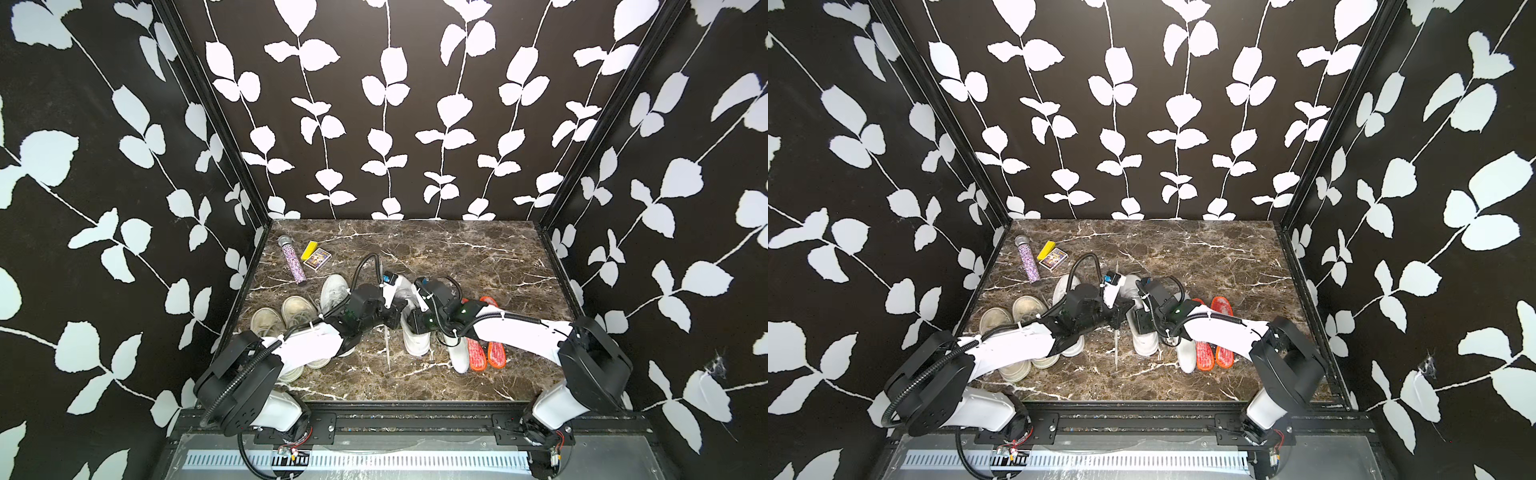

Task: Remove the insole from the shoe

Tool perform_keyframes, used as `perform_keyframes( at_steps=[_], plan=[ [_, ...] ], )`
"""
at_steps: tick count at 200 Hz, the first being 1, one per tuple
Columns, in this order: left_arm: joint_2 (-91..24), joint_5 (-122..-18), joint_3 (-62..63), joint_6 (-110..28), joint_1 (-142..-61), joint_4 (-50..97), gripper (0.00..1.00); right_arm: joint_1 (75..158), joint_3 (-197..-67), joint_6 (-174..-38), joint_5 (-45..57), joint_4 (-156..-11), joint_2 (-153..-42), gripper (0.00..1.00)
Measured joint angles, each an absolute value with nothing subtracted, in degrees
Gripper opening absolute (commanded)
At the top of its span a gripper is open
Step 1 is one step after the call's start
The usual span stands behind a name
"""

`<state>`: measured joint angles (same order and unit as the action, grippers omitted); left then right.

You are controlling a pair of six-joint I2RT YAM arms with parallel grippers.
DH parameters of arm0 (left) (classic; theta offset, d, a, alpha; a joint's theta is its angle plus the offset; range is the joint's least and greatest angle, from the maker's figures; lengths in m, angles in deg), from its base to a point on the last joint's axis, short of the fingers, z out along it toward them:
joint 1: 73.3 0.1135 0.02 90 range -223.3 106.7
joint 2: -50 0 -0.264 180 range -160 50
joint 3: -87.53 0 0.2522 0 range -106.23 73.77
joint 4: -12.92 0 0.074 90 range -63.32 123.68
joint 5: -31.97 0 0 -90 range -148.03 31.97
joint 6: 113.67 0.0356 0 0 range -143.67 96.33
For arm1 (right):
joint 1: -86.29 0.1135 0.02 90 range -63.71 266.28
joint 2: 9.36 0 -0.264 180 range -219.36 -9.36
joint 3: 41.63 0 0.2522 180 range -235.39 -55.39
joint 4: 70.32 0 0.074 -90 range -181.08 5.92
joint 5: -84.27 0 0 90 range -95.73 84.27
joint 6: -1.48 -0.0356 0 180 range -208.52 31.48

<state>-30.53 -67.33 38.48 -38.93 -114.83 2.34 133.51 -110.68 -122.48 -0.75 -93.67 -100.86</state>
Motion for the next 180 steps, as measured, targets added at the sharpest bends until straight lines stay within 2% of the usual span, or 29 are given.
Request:
perform_keyframes(
  at_steps=[64, 134, 180],
  plan=[
    [-30.5, -68.8, 39.4, -39.9, -114.3, 0.9, 0.0, 132.9, -112.3, -122.9, 3.6, -92.5, -103.5, 0.42],
    [-30.6, -68.7, 39.4, -40.6, -113.3, 0.7, 0.0, 132.9, -121.6, -123.0, 4.2, -99.2, -111.4, 0.41],
    [-30.6, -67.9, 39.4, -41.3, -112.9, 0.5, 0.0, 133.0, -128.2, -123.0, 3.6, -106.9, -116.9, 0.35]
  ],
)
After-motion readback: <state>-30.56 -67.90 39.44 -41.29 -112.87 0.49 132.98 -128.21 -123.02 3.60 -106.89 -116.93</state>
